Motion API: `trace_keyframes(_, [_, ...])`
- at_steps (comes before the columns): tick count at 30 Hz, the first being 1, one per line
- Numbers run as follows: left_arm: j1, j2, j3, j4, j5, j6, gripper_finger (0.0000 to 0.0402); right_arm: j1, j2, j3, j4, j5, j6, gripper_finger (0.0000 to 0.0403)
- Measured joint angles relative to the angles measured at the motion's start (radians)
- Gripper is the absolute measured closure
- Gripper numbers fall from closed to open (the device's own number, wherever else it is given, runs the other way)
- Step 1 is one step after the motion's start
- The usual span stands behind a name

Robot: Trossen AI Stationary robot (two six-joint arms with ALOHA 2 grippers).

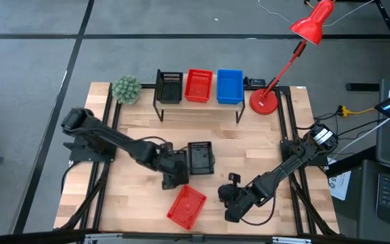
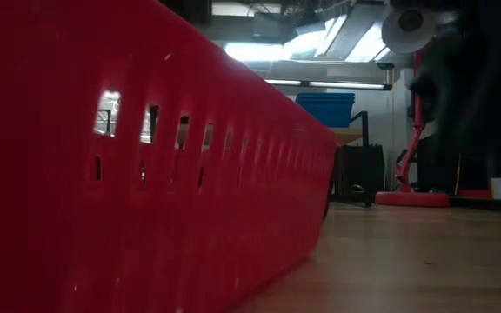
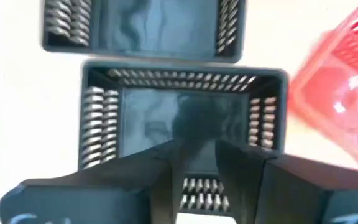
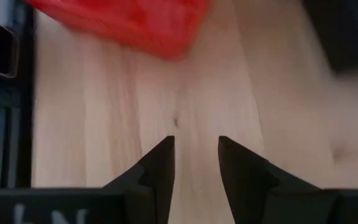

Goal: Stack baskets on shelf by color
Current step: Stack the left black bin on the black bin on the shelf

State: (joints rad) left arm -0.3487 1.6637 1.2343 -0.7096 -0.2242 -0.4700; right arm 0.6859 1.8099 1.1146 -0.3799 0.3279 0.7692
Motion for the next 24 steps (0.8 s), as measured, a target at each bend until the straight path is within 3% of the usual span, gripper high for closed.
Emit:
trace_keyframes(5, [-0.073, -0.138, 0.021, -0.129, -0.023, 0.001, 0.0321, -0.021, 0.0, 0.003, 0.132, 0.094, -0.226, 0.0281])
trace_keyframes(9, [-0.136, -0.219, -0.023, -0.165, -0.037, -0.081, 0.0321, -0.066, -0.002, 0.003, 0.137, 0.093, -0.251, 0.0281])
trace_keyframes(14, [-0.201, -0.19, -0.114, -0.101, -0.027, -0.182, 0.0321, -0.125, -0.002, 0.003, 0.063, 0.09, -0.203, 0.0281])
trace_keyframes(16, [-0.217, -0.155, -0.121, 0.018, -0.035, -0.169, 0.0321, -0.144, -0.002, 0.002, 0.041, 0.09, -0.203, 0.0281])
trace_keyframes(24, [-0.229, -0.039, -0.124, 0.121, -0.08, -0.1, 0.0321, -0.177, -0.003, 0.002, 0.011, 0.052, -0.198, 0.0281])
